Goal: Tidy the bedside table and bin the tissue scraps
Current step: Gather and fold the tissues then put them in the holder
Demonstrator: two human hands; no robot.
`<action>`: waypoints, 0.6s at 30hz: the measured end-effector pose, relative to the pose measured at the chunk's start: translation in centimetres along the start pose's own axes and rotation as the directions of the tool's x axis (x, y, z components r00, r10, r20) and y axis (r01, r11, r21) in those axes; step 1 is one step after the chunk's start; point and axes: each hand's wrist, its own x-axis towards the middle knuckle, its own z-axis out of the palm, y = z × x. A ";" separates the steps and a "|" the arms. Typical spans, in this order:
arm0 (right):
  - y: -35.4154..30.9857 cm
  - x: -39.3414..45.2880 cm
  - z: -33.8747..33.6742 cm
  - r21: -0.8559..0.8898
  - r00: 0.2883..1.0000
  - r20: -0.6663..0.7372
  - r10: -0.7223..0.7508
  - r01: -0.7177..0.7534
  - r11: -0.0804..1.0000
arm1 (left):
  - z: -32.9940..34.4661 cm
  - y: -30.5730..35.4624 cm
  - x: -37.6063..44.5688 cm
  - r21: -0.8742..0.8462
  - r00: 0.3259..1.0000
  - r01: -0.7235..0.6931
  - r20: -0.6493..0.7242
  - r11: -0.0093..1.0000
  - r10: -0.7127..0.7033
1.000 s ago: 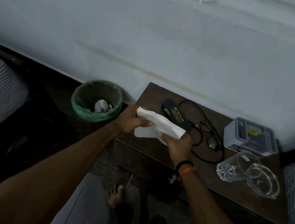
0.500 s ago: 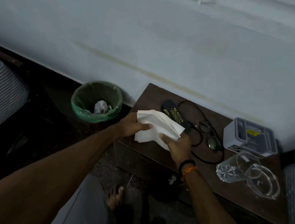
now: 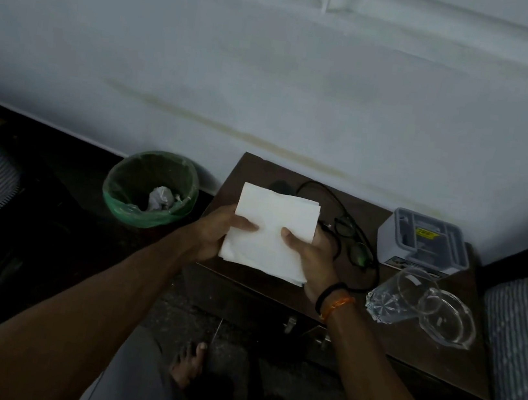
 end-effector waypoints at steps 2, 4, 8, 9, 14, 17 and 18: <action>0.3 0.0 -0.5 -0.008 0.999 -0.032 -0.016 0.016 1.000 | 0.5 -0.4 0.2 -0.029 0.999 0.009 0.038 1.000 -0.008; 0.4 0.2 -1.2 -0.038 0.996 -0.090 -0.023 0.020 0.999 | 0.7 -0.6 0.7 -0.035 0.999 0.015 0.032 0.999 -0.014; 0.2 1.1 -3.3 -0.277 0.984 -0.046 -0.170 0.151 0.949 | 0.5 -0.6 1.1 0.044 0.999 0.048 -0.016 0.998 -0.047; -0.2 1.3 -3.6 -0.359 0.979 -0.009 -0.203 0.187 0.914 | 0.5 -0.6 1.1 0.059 0.998 0.056 -0.016 0.997 -0.055; -1.5 2.3 -4.1 -0.581 0.981 0.083 -0.174 0.189 0.792 | 0.7 -0.3 1.1 0.089 0.999 0.050 -0.010 0.995 -0.049; -1.2 2.5 -4.3 -0.592 0.981 0.059 -0.183 0.182 0.785 | 0.6 -0.4 1.2 0.097 0.998 0.056 0.005 0.994 -0.057; -1.1 2.6 -4.4 -0.590 0.979 0.060 -0.196 0.193 0.784 | 0.4 -0.4 1.2 0.093 0.998 0.060 0.018 0.994 -0.062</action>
